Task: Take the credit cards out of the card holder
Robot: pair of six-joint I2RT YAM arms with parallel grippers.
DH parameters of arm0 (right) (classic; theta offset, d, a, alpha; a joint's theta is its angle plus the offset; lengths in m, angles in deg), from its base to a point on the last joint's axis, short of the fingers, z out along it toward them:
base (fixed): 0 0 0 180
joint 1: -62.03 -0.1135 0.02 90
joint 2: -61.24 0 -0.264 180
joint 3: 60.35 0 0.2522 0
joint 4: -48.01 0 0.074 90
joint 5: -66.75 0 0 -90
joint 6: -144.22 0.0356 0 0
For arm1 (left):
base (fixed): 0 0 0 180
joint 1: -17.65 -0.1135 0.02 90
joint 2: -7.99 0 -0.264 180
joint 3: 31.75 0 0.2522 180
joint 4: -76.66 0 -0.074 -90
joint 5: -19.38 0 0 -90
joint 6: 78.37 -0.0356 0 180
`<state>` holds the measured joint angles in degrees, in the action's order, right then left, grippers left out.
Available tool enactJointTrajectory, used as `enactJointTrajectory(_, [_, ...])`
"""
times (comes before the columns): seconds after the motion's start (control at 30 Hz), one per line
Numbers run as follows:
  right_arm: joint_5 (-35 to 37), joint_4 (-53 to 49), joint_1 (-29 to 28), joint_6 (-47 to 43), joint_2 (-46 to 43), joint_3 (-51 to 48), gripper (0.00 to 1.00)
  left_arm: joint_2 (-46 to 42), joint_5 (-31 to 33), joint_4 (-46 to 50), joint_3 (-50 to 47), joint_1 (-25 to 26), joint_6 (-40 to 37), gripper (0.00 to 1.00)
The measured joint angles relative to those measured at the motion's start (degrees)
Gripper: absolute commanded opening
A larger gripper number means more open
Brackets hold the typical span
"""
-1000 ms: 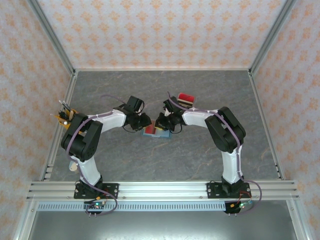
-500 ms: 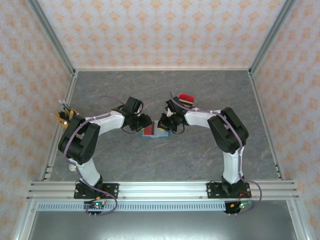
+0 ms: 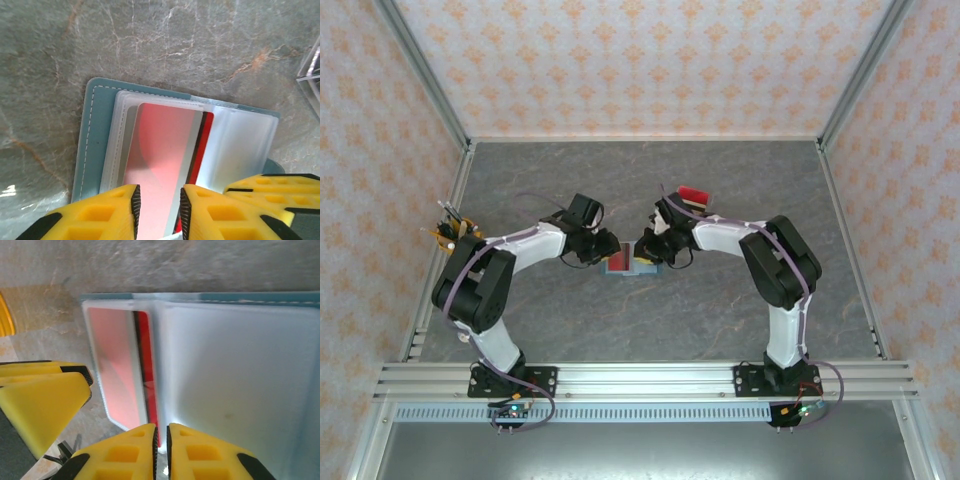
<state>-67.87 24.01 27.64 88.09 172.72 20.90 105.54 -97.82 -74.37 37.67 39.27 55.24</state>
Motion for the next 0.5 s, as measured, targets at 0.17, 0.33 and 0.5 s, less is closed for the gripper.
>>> enactJointTrajectory(0.17, [0.0,-0.7,-1.2,-0.5,0.7,3.6,0.17,-1.8,1.1,0.6,0.0,-0.8,-0.1,0.23])
enactJointTrajectory(0.33, [0.7,-1.7,-1.3,-0.6,3.1,6.2,0.18,-1.0,1.1,0.9,0.0,-1.4,-0.1,0.19])
enactJointTrajectory(0.5, [1.7,-3.7,-1.3,-1.0,5.6,7.3,0.20,1.3,0.9,1.0,0.0,-1.4,-0.2,0.15])
